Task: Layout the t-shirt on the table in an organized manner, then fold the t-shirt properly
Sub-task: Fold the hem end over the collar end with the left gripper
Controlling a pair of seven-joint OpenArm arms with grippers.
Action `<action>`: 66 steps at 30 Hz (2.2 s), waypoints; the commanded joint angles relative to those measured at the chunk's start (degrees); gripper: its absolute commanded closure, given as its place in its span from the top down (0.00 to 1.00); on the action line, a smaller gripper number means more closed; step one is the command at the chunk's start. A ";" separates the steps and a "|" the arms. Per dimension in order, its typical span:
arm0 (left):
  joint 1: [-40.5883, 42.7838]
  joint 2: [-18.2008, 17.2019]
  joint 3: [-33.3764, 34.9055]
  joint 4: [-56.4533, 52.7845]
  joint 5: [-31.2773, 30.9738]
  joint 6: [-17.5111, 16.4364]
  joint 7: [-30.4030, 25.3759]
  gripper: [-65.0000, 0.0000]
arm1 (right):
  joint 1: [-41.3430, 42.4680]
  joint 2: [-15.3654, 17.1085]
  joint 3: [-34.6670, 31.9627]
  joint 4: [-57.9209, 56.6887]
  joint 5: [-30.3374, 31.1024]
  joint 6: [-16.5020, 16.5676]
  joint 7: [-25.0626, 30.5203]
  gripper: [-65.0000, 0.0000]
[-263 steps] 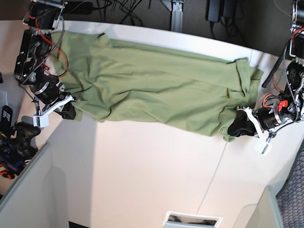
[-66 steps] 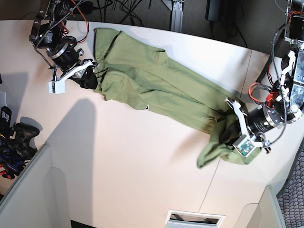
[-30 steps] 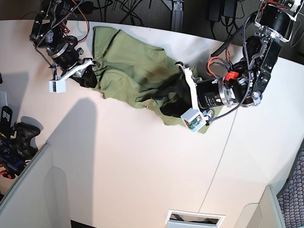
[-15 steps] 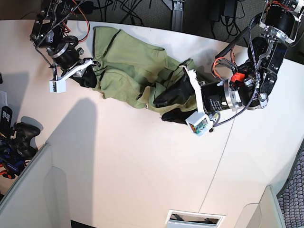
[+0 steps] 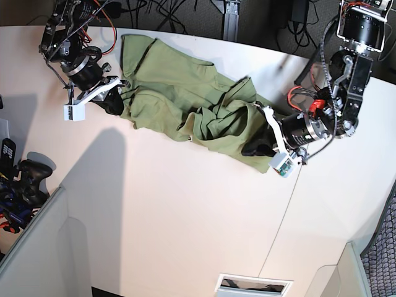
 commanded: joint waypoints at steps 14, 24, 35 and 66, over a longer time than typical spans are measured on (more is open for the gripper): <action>-1.29 3.67 15.04 0.31 7.54 -0.97 -4.50 0.00 | -0.46 -1.38 0.28 1.01 0.39 0.20 1.27 0.00; -1.46 3.61 15.06 -5.05 12.02 -0.97 -8.13 0.00 | -0.72 -2.47 9.55 0.50 0.57 0.04 -0.04 0.69; -3.08 3.65 15.06 -5.05 11.74 -0.97 -8.39 0.00 | -5.88 -2.67 7.26 -2.69 5.99 0.09 -0.46 0.68; -6.25 3.65 15.06 -4.68 9.79 -0.97 -9.40 0.00 | -5.73 -7.61 -0.22 -2.69 1.60 0.24 4.76 0.00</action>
